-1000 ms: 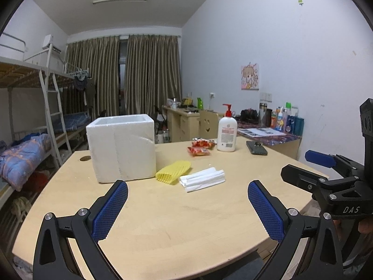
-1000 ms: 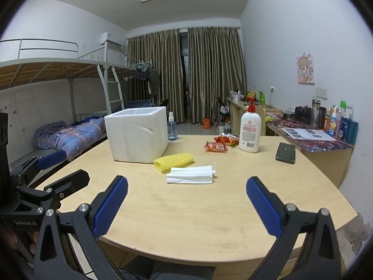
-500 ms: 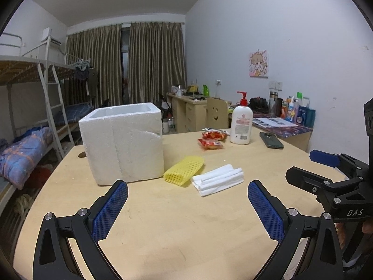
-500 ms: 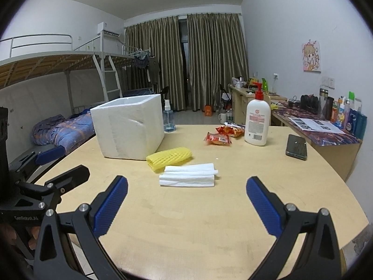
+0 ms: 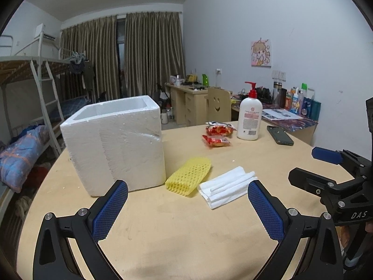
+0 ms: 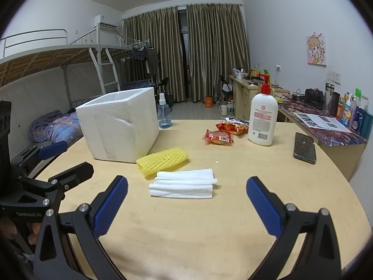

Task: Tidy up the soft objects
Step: 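Lower the left tool over the yellow foam net and the right tool over the white cloth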

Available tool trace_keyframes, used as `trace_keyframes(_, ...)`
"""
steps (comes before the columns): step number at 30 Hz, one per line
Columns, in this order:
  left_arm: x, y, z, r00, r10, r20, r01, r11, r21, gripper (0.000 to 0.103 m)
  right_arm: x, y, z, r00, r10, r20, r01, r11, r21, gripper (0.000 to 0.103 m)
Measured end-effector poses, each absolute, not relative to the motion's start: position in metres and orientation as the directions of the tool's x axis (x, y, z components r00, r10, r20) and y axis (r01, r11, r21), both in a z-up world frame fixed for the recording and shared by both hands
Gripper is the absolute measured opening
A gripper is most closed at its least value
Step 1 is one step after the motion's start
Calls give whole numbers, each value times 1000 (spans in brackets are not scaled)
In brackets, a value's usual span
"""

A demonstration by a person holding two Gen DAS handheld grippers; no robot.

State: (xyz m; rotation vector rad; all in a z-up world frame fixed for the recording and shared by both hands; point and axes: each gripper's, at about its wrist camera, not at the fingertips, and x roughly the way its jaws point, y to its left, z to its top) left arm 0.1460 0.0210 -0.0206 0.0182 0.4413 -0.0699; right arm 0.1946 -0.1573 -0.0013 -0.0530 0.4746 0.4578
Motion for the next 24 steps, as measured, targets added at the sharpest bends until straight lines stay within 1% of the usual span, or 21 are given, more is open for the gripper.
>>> trace_keyframes(6, 178, 23, -27, 881, -57, -470, 69, 998, 7, 103, 214, -155, -11, 771, 405, -492, -432, 899, 64, 103)
trace_keyframes(14, 211, 28, -38, 850, -95, -518, 105, 994, -11, 103, 234, -154, -20, 745, 408, -528, -433, 898, 83, 103)
trace_keyframes(18, 227, 28, -44, 824, -123, -553, 127, 991, -31, 96, 240, -151, -22, 734, 411, -540, -441, 894, 81, 103)
trace_keyframes(22, 244, 26, -53, 783, -150, -603, 154, 987, -45, 93, 245, -149, -26, 722, 412, -556, -447, 891, 79, 103)
trace_keyframes(24, 253, 25, -56, 759, -172, -627, 171, 983, -62, 86, 247, -149, -27, 718, 420, -555, -454, 887, 85, 103)
